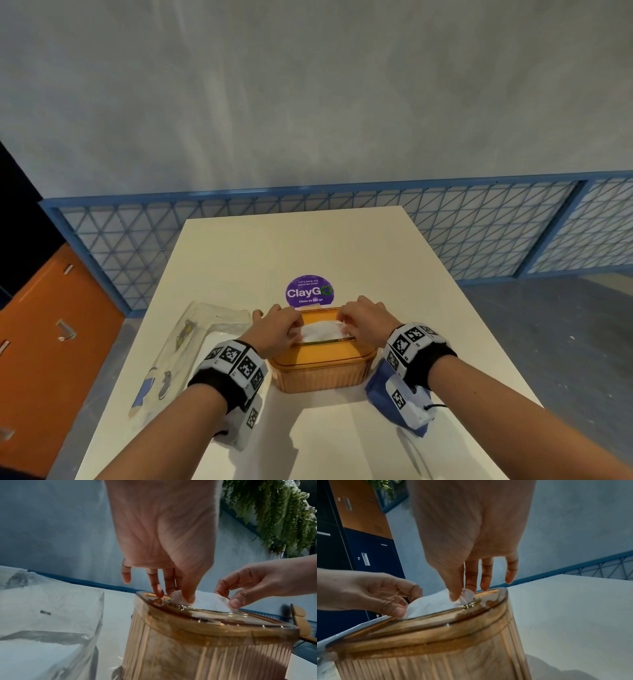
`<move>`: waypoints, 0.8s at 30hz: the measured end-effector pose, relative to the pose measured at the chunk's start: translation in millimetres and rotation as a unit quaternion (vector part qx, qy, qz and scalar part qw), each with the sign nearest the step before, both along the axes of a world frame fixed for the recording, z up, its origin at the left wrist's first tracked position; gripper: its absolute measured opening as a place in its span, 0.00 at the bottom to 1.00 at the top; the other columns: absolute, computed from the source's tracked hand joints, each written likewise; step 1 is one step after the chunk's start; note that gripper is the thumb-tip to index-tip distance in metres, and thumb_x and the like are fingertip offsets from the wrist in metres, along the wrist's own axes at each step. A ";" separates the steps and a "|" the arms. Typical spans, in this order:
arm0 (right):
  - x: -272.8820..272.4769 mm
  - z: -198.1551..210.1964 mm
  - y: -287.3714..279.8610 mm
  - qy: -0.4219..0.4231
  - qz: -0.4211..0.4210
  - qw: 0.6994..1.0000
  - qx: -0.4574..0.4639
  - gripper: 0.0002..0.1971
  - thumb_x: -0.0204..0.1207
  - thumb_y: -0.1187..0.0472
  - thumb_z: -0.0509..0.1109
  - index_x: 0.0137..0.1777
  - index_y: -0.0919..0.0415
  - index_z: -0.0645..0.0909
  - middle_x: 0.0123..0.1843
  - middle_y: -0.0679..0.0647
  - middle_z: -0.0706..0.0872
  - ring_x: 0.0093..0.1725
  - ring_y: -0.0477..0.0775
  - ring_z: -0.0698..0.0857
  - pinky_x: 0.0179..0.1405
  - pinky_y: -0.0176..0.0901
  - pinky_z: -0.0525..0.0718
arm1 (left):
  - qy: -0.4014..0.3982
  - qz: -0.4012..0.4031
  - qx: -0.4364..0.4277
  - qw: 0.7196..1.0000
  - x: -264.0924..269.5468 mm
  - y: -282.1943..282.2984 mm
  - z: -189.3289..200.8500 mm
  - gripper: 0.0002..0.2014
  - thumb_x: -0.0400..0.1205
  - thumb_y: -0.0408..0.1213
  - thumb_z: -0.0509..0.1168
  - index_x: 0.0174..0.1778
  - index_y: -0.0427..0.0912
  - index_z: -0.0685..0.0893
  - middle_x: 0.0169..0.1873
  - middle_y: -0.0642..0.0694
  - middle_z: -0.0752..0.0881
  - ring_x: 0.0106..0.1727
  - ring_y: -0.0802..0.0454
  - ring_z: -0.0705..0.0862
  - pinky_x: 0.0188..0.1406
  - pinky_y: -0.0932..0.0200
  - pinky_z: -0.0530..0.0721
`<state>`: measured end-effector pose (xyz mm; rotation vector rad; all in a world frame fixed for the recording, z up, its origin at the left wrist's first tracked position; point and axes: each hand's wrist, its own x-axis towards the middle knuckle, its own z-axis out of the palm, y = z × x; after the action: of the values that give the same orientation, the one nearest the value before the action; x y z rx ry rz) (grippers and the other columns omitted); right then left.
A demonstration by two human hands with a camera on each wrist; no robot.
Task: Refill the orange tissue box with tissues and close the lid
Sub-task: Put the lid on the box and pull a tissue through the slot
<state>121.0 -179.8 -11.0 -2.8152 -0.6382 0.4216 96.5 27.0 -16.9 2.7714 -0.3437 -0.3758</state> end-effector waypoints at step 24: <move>-10.2 -7.8 -0.3 -0.033 -0.017 0.999 0.006 0.11 0.82 0.56 0.61 0.57 0.60 0.80 0.60 0.56 0.84 0.61 0.58 0.79 0.65 0.52 0.72 | -0.106 0.015 -0.007 0.994 -13.5 5.2 -37.5 0.10 0.87 0.44 0.53 0.57 0.45 0.75 0.60 0.50 0.77 0.62 0.50 0.73 0.60 0.52 0.71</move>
<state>110.8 -180.1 -18.7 -2.8347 -0.6016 0.3191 83.1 32.2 -54.4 2.8037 -0.3536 -0.0715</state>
